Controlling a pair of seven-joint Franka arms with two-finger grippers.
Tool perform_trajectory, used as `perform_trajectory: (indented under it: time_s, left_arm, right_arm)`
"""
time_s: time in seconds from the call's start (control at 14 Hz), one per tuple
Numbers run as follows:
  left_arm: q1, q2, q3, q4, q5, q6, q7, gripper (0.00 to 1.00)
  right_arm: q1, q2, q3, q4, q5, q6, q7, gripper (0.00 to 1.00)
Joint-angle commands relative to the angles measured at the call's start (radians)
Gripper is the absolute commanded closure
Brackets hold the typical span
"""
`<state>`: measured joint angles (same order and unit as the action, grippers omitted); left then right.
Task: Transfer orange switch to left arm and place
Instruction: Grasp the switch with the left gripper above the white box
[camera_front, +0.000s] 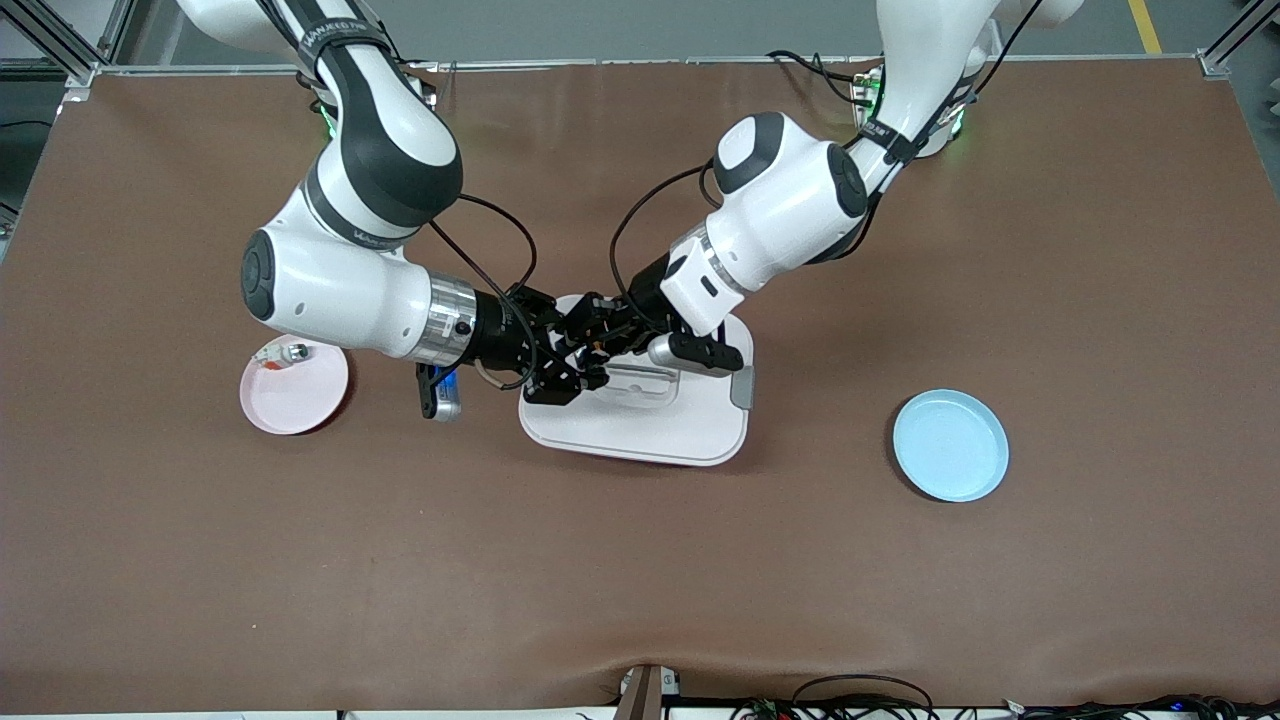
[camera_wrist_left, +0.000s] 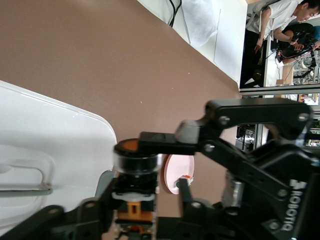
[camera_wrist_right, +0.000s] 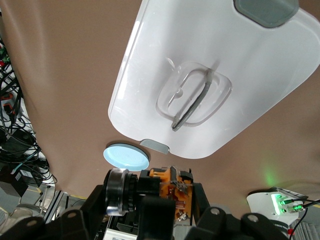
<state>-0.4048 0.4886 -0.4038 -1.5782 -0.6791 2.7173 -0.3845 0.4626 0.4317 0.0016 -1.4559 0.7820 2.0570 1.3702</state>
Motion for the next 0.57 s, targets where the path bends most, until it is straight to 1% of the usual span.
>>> perform_trajectory:
  time_s: [0.0,0.07,0.14,0.36,0.5]
  left_arm:
    - [-0.011,0.015,0.002,0.024,0.036,0.015,0.004,0.73]
    - [-0.011,0.015,0.002,0.024,0.045,0.015,0.003,0.88]
    - [-0.011,0.015,0.002,0.024,0.049,0.015,0.002,1.00]
    - [-0.006,0.008,0.003,0.026,0.050,0.015,-0.005,1.00]
    - [0.000,0.007,0.006,0.024,0.082,0.010,-0.007,1.00]
  right_arm:
    - [0.014,0.030,-0.008,0.045,0.006,0.002,0.029,1.00]
    - [0.014,0.030,-0.008,0.045,0.006,0.002,0.029,1.00]
    - [0.014,0.030,-0.008,0.045,0.006,0.002,0.029,1.00]
    - [0.014,0.032,-0.008,0.045,0.005,0.003,0.029,1.00]
    - [0.013,0.035,-0.008,0.045,0.006,0.002,0.026,1.00]
